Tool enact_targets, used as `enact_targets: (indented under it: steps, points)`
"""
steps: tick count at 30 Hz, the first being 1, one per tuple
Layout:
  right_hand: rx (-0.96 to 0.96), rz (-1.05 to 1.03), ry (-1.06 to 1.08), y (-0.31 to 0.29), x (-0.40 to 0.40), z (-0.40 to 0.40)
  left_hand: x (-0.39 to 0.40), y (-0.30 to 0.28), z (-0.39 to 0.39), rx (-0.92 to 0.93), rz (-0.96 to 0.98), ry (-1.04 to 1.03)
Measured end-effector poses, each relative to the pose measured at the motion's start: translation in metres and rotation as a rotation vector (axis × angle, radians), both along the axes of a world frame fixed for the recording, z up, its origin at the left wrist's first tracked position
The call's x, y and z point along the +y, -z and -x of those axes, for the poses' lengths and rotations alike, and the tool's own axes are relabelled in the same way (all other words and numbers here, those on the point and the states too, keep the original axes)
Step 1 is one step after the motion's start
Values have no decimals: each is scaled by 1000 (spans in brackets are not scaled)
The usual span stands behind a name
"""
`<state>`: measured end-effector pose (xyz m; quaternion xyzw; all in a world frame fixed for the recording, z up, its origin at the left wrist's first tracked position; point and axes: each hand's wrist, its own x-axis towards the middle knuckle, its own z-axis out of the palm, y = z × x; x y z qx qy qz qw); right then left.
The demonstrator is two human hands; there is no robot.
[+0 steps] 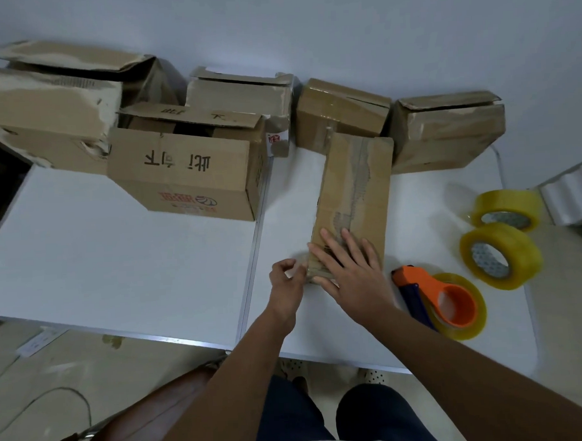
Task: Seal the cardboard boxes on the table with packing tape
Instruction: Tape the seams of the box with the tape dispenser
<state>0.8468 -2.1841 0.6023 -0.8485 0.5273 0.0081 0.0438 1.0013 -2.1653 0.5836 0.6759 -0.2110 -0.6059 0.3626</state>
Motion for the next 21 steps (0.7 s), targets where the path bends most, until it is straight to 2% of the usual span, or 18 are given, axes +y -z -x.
enact_targets:
  steps: [5, 8, 12, 16, 19, 21]
  points:
    - [-16, 8, -1, 1, -1, 0, -16, -8, 5, -210, -38, 37]
    - [-33, 6, -4, 1, -1, 0, -3, -25, -8, -279, 83, 7]
    - [-37, -3, -4, 0, 0, 0, 24, -43, -8, -309, 220, 239]
    - [-28, -20, 11, 0, -2, 0, 28, -40, 8, -486, 243, 503]
    - [-33, -38, 15, -1, -2, 0, 23, -39, -4, -449, 273, 625]
    - [-42, -56, 11, -2, -2, 0, 15, -39, -23, -447, 384, 714]
